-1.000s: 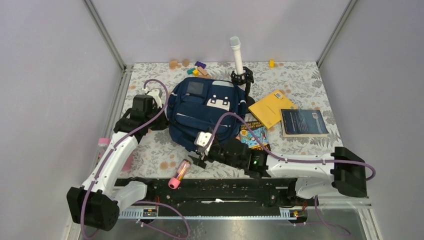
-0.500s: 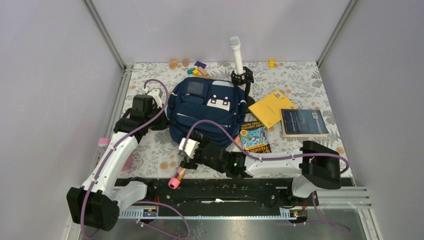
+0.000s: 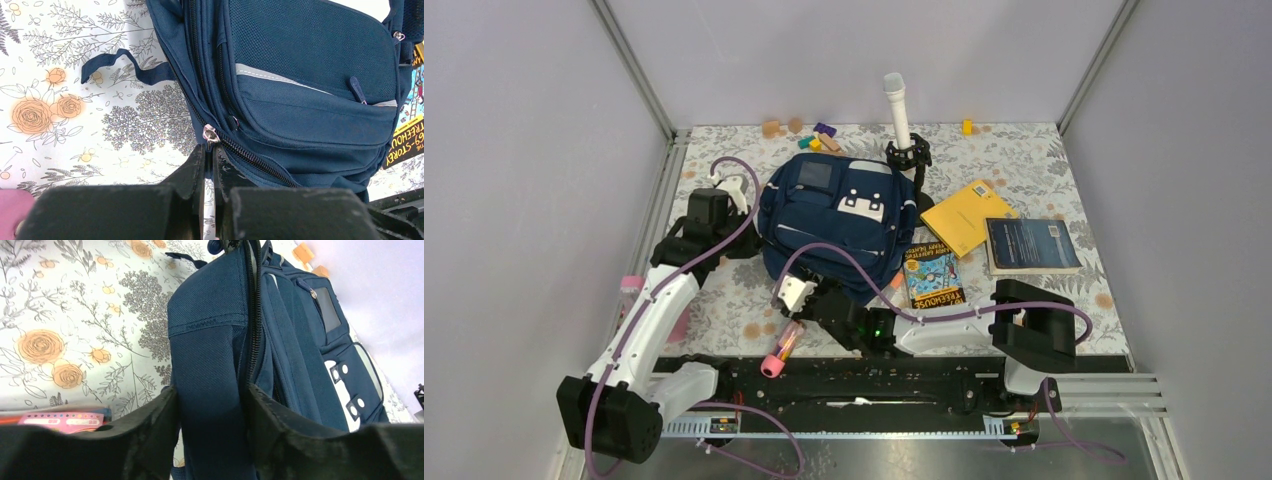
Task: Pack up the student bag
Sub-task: Unzip the student bag at the center of the board.
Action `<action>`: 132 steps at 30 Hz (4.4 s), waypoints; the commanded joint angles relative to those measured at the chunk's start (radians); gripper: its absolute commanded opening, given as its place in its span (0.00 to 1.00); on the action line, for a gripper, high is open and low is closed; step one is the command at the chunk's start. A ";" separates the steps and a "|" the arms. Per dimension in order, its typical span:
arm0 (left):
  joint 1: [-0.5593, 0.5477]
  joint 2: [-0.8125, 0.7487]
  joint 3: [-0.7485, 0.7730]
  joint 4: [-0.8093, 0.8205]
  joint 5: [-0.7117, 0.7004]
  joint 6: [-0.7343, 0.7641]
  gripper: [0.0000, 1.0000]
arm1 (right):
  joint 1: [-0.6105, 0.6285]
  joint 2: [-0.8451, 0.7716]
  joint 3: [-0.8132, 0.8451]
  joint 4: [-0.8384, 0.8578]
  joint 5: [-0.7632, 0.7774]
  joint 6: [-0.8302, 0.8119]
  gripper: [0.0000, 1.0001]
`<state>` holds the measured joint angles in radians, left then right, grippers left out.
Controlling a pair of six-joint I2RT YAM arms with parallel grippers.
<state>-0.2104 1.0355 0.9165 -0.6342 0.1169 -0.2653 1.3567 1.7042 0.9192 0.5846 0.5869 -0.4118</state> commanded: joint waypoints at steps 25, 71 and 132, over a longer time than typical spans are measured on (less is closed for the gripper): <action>0.000 -0.032 0.019 0.105 -0.043 0.018 0.00 | -0.190 -0.296 -0.163 0.024 -0.428 0.110 0.00; 0.059 0.221 0.193 0.104 -0.157 -0.013 0.00 | -0.194 -0.620 -0.310 -0.180 -0.570 0.141 0.00; 0.118 0.607 0.463 -0.023 -0.399 0.071 0.00 | -0.101 -0.630 -0.172 -0.268 -0.346 0.181 0.00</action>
<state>-0.1589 1.6398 1.3293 -0.8268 0.0380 -0.2459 1.2045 1.1461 0.6556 0.3153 0.2104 -0.2363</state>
